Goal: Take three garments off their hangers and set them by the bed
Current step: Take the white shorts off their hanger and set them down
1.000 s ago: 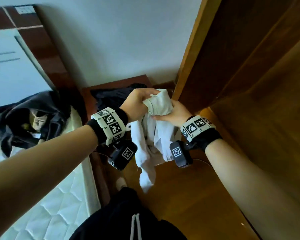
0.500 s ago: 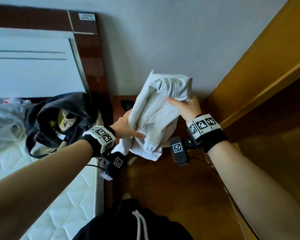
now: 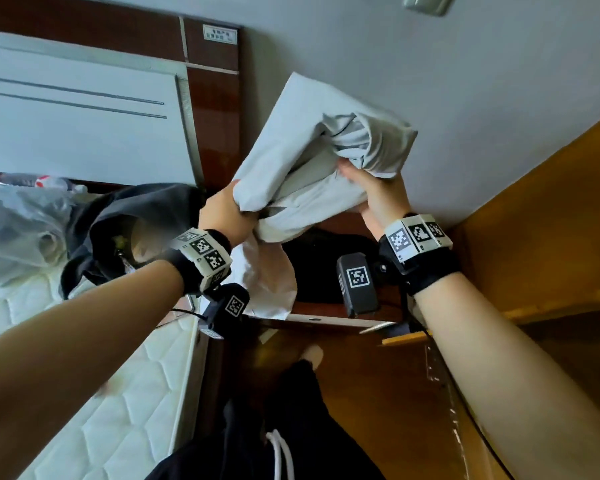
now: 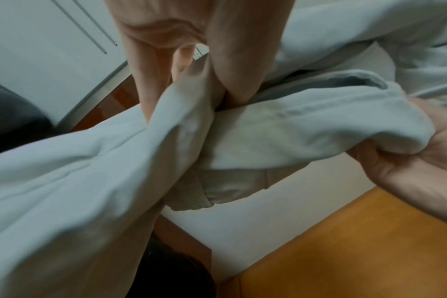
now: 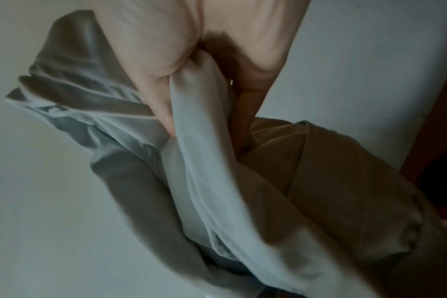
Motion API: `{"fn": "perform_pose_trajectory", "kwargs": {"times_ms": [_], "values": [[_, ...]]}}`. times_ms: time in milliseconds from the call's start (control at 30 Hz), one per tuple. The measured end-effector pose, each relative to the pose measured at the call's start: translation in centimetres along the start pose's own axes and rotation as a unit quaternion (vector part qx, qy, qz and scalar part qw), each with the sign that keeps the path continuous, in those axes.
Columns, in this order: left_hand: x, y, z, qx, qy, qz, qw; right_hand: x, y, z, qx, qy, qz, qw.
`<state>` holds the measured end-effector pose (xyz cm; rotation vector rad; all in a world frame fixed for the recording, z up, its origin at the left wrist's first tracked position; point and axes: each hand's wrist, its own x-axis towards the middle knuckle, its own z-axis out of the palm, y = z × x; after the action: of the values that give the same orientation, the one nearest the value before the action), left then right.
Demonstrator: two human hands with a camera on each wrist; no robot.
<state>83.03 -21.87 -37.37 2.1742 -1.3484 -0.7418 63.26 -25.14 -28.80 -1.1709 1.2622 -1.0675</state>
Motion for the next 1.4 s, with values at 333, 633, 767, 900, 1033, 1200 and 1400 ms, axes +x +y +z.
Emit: {"fn": "perform_pose_trajectory", "kwargs": {"times_ms": [333,633,767,900,1033,1200,1400], "values": [[7.3,4.5,8.2,0.033,0.001,-0.025,0.999,12.3,9.6,-7.6,0.008,0.043,0.108,0.993],[12.7,0.4,21.9,0.064,-0.222,-0.090,0.969,17.2,24.9,-15.2,-0.034,0.141,0.386,0.911],[13.5,-3.3,26.1,0.144,-0.329,-0.119,0.926,17.7,28.7,-16.2,-0.222,0.094,0.364,0.899],[13.4,-4.4,28.1,0.118,-0.365,-0.119,0.916,18.1,30.9,-16.5,-0.401,0.085,0.270,0.871],[12.9,-4.5,28.5,0.097,-0.401,-0.127,0.902,19.1,31.4,-17.7,-0.439,0.036,0.399,0.805],[12.3,-2.5,26.2,0.108,-0.395,-0.140,0.902,18.8,28.9,-17.1,-0.441,0.046,0.422,0.791],[11.4,1.7,21.7,0.129,-0.376,-0.072,0.915,15.7,24.8,-14.4,-0.392,0.060,0.359,0.845]]}}
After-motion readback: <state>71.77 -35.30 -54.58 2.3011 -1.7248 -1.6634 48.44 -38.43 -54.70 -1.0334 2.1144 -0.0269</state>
